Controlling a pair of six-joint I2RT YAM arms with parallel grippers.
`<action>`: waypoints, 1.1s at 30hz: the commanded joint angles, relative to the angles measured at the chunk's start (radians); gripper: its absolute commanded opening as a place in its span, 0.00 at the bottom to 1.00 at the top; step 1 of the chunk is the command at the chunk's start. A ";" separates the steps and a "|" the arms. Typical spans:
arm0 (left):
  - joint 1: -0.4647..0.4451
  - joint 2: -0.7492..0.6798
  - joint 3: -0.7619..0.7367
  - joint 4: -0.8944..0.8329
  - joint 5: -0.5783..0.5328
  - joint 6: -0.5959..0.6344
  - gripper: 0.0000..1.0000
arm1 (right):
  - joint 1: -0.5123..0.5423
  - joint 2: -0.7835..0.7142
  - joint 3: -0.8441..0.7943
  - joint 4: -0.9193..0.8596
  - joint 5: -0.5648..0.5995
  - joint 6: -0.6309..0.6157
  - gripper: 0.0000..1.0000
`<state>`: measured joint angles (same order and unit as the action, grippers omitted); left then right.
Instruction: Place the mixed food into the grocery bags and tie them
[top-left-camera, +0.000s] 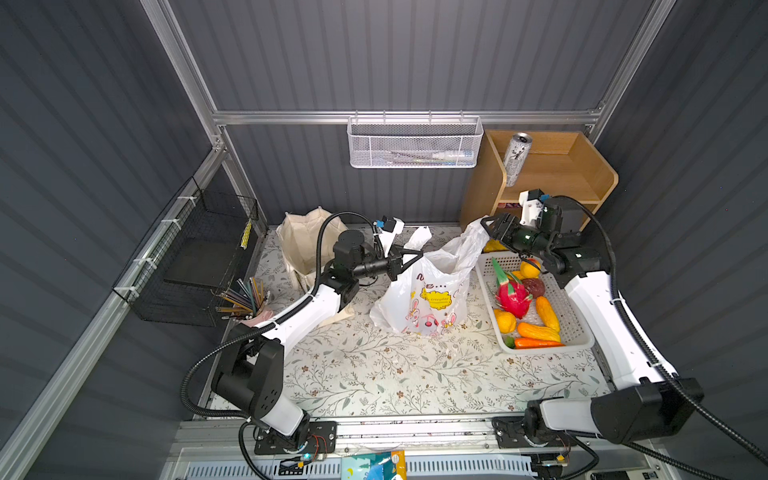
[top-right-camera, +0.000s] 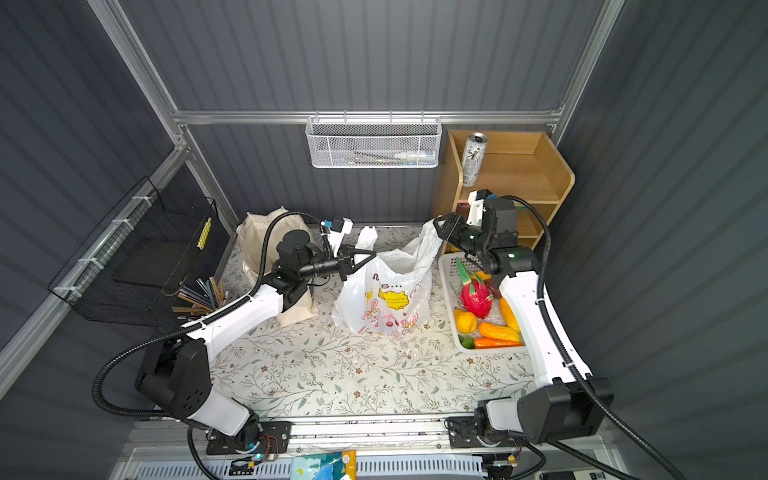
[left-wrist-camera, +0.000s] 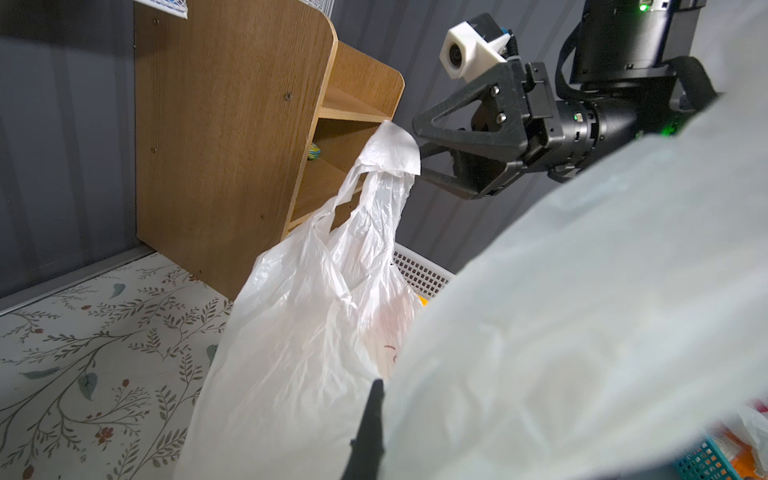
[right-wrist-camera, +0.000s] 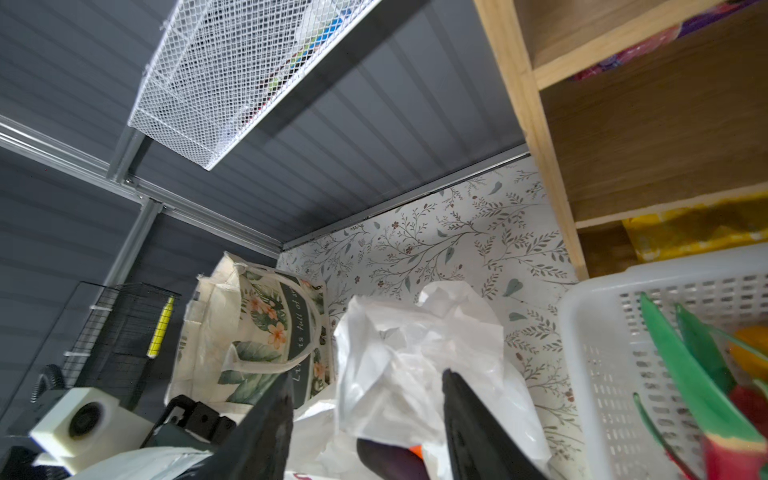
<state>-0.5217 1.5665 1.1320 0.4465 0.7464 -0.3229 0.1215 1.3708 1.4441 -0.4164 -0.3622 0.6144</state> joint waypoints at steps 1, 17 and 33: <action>0.009 -0.012 -0.014 0.023 0.019 -0.008 0.00 | 0.004 0.028 0.050 -0.015 0.014 -0.009 0.19; 0.009 -0.059 0.037 -0.202 -0.366 0.055 0.00 | 0.080 -0.134 0.160 -0.225 -0.036 -0.111 0.00; -0.004 -0.041 0.137 -0.327 -0.524 -0.004 0.00 | 0.218 0.002 0.252 -0.457 0.200 -0.439 0.00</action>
<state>-0.5228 1.5387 1.2484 0.1337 0.2306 -0.3122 0.3080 1.3903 1.6718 -0.8303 -0.2127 0.2615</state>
